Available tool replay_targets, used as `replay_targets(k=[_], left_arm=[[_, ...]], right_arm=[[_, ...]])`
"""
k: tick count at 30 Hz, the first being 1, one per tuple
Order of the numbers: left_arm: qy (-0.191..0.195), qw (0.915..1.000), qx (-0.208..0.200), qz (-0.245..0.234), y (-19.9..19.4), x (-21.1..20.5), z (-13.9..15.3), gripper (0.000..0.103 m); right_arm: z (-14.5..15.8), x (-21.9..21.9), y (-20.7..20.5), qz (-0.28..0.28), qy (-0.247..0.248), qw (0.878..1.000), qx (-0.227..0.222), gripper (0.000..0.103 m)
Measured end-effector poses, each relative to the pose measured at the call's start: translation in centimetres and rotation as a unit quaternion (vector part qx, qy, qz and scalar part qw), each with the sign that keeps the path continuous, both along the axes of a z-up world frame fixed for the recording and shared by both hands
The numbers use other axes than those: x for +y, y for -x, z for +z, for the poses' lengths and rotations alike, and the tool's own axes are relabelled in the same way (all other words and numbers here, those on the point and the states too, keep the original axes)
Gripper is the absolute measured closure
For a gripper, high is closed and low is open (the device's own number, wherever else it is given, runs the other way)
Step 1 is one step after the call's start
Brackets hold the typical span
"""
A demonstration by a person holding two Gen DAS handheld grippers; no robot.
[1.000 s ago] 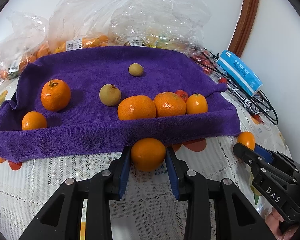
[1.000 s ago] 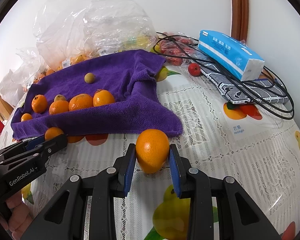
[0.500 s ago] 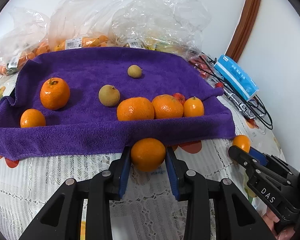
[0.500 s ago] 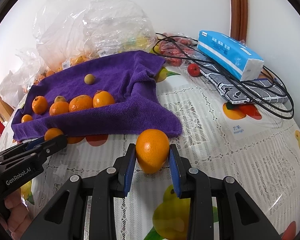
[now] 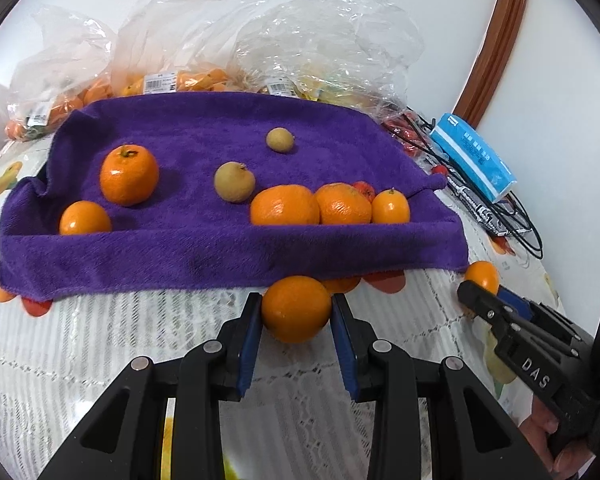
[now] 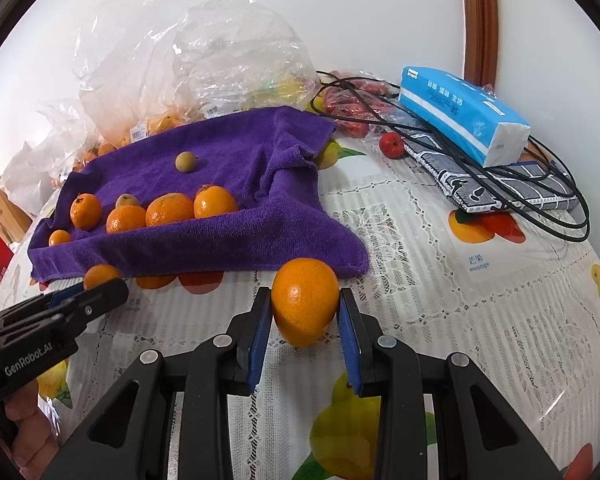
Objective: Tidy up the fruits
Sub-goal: 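Grasp the orange beside the towel with the left tool, then carry both held oranges over the purple towel and lower them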
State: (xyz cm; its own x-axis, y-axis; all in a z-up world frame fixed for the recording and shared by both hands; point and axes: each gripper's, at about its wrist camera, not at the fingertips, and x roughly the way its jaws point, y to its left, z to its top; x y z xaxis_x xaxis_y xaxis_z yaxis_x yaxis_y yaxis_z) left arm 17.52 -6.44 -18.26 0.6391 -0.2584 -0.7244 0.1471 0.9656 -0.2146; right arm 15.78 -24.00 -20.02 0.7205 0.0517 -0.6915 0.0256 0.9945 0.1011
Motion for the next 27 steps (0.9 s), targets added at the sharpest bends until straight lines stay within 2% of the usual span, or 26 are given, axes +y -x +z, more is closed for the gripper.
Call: replay_targets(k=[6,9,14,27], left_arm=[[0.013,0.9998,0.015,0.009,1.5,1.9,-0.2,0.07],[0.02,0.9997,0.015,0.006,2.6,3.0,-0.2,0.07],[0.02,0.9996,0.02,0.0,4.2,4.3,-0.1,0.07],[0.014,0.9996,0.01,0.025,6.2,8.0,2.2,0.07]], right_arm=[[-0.1,0.0,0.7,-0.018,-0.011,1.0,0.008,0.07],[-0.3,0.4,1.5,-0.011,-0.04,0.999,0.019,0.07],[-0.1,1.8,2.7,-0.008,-0.044,0.999,0.023,0.07],[3.1,5.7,3.6,0.024,-0.032,0.999,-0.008,0.07]])
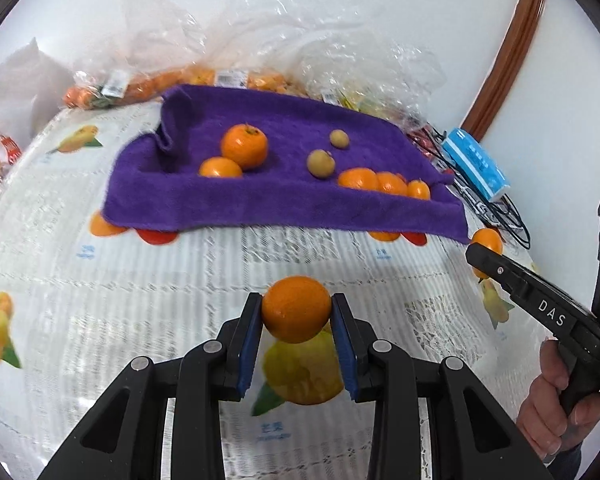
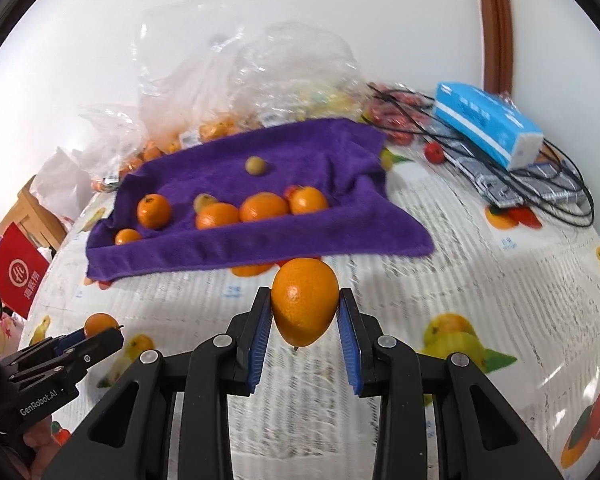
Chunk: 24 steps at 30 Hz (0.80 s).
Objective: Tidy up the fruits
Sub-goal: 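Carry both held oranges over the purple towel and lower them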
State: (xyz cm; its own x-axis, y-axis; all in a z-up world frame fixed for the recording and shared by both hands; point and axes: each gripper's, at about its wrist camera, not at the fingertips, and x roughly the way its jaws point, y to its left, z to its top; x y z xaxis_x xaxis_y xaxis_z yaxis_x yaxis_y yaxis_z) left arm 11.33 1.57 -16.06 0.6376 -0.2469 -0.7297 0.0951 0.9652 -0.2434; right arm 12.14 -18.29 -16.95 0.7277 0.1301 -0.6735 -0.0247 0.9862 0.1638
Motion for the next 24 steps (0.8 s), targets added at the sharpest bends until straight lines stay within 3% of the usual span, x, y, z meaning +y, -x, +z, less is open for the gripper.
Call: replay_targets(k=[9,24], left_arm=[[-0.011,0.9999,-0.013,0.004,-2.1,1.1,2.5,0.07],[-0.033,0.9994,-0.012,0.003,-9.1,0.2,3.8,0.07]], right_arm=[[2.4,2.1,-1.7,0.024,0.023,0.999,-0.024,0.07],[5.5,2.0,-8.1,0.027,0.031,0.997,-0.064,0.07]])
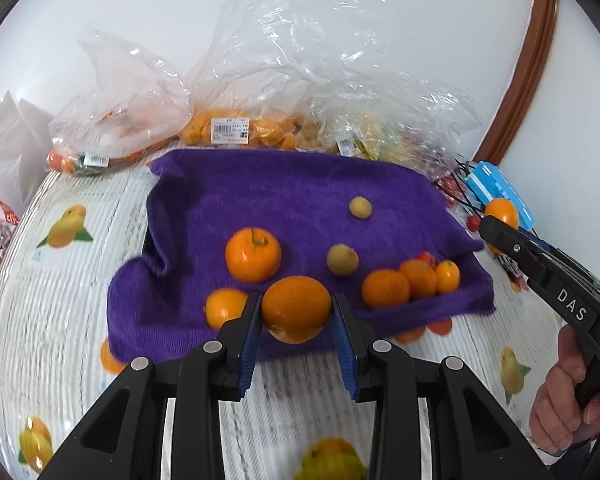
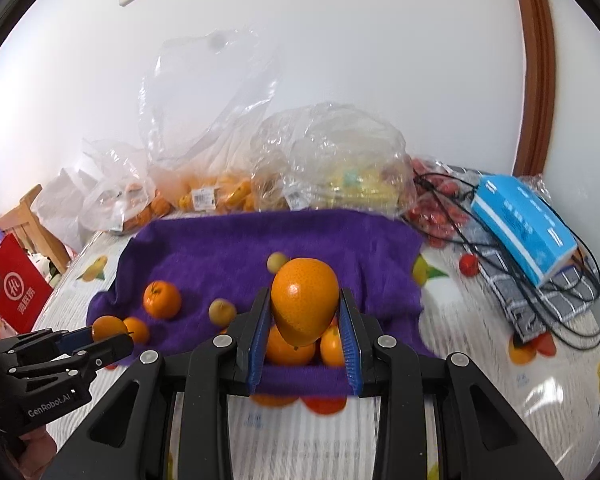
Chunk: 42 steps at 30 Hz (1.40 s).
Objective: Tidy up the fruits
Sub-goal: 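Carry both held oranges over the purple towel and lower them, then open both tools to release the oranges onto the towel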
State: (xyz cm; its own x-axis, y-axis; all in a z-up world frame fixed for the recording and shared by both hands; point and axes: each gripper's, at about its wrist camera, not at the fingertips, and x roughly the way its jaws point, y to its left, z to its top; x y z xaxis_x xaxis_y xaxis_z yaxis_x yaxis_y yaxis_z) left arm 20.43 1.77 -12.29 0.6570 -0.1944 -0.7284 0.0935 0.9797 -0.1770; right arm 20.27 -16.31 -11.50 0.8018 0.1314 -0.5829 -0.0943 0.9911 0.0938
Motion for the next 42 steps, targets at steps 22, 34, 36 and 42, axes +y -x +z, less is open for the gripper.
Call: replay_targets(k=[22,34,36,42], left_arm=[[0.021,0.9979,-0.026,0.055,-4.6,3.3,-2.6,0.07],[0.065,0.9969,-0.029,0.035,-4.4,3.1,-2.8,0.07],[0.063,0.997,-0.03,0.033,-4.4,2.9,-2.9,0.07],[0.063,0.9971,-0.021,0.036,-4.6,3.0,-3.2,0.07]], right_arm=[[-4.6,-2.1,-6.9,-0.008,0.013,0.999,0.049,0.07],[-6.6,-0.1,-7.1,0.016,0.032,0.998,0.06,0.07],[-6.7,0.0,-7.1,0.017,0.031,0.998,0.061,0.07],[-6.7,0.1,-7.1,0.02,0.031,0.998,0.057,0.07]])
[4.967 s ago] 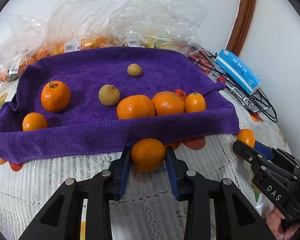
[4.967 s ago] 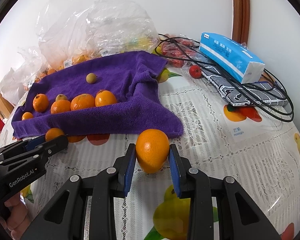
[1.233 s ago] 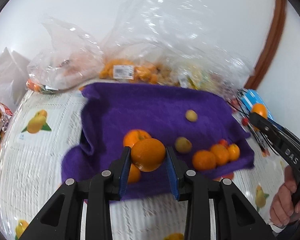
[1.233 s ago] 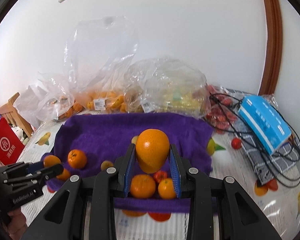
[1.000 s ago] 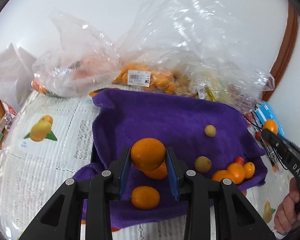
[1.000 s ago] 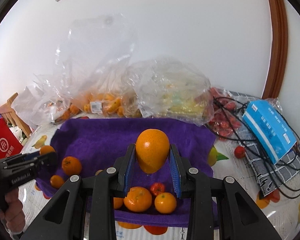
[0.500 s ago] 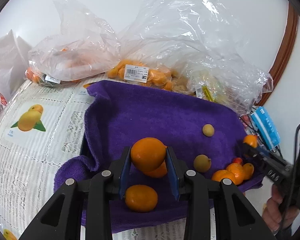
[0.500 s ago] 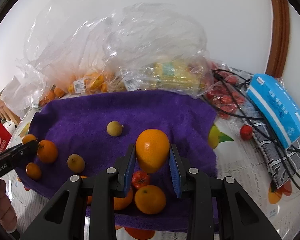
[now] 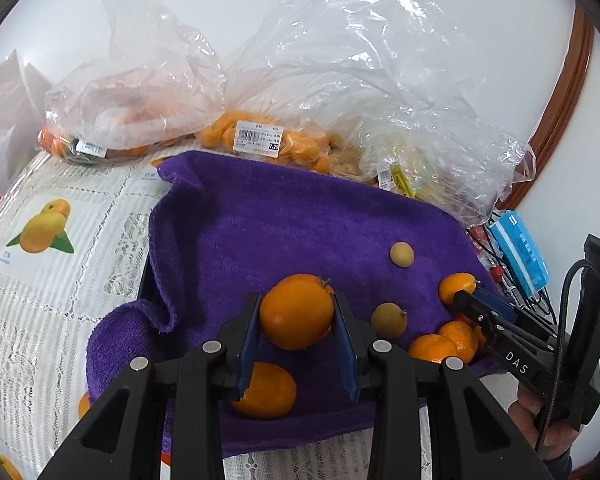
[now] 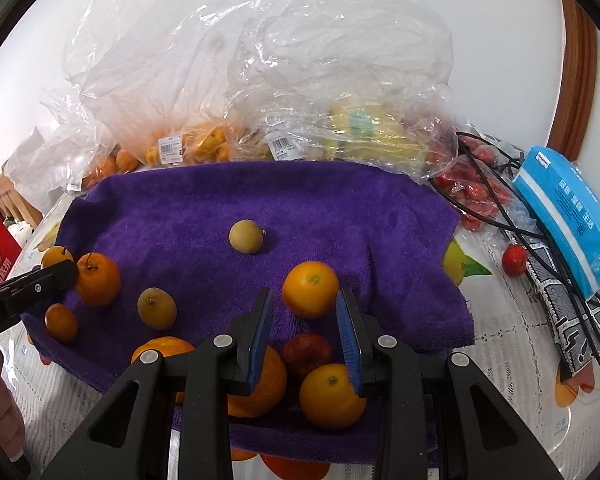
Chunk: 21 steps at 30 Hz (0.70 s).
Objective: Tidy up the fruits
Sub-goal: 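Open both tools to release the oranges onto the towel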
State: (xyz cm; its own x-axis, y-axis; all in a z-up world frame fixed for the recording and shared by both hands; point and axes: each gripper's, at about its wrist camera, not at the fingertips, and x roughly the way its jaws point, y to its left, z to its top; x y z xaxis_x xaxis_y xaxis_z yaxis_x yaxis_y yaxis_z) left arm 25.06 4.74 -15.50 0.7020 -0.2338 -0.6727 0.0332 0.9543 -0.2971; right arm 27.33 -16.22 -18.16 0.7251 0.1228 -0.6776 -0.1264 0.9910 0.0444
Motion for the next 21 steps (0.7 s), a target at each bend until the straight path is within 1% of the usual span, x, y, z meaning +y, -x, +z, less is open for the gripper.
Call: replay_targets(k=[4,7,9,10,12,14,15,16,17,18,21], left_arm=[[-0.003,1.0,0.005,0.0,-0.1,0.0,-0.1,0.069],[0.001,1.0,0.008,-0.003,-0.1,-0.1,-0.1,0.063],[-0.001,1.0,0.004,-0.002,0.0,-0.1,0.1,0.061],[-0.003,1.0,0.001,-0.002,0.1,-0.1,0.2,0.059],[-0.009,0.9999,-0.005,0.001,0.3,-0.2,0.5,0.054],[-0.009,0.9999,-0.011,-0.001,0.6,-0.2,0.9,0.051],[-0.009,0.9999,-0.013,-0.004,0.6,-0.3,1.1,0.045],[-0.011,0.9998,-0.017,-0.008,0.8,-0.4,1.3,0.041],[-0.015,0.9996,-0.024,-0.009,1.0,-0.5,1.7,0.04],[-0.02,0.9993,-0.029,-0.007,1.2,-0.6,1.9,0.039],[-0.04,0.9982,-0.044,-0.006,1.8,-1.1,2.9,0.036]], right_arm=[[0.0,0.0,0.2,0.001,0.001,1.0,-0.004,0.07],[0.1,-0.2,0.2,-0.002,0.001,1.0,-0.005,0.07],[0.1,-0.3,0.2,-0.004,-0.002,1.0,-0.003,0.07],[0.1,-0.4,0.3,-0.006,-0.003,1.0,-0.004,0.069],[0.3,-0.6,0.4,-0.008,-0.007,1.0,-0.009,0.064],[0.7,-0.7,0.6,-0.011,-0.01,1.0,-0.014,0.062],[0.8,-0.8,0.7,-0.011,-0.012,1.0,-0.014,0.062],[1.1,-0.8,0.8,-0.011,-0.013,1.0,-0.014,0.062],[1.4,-0.7,1.1,-0.009,-0.013,1.0,-0.014,0.06],[1.8,-0.5,1.5,-0.002,-0.012,1.0,-0.018,0.056],[3.1,0.4,2.7,0.005,-0.005,0.999,-0.041,0.051]])
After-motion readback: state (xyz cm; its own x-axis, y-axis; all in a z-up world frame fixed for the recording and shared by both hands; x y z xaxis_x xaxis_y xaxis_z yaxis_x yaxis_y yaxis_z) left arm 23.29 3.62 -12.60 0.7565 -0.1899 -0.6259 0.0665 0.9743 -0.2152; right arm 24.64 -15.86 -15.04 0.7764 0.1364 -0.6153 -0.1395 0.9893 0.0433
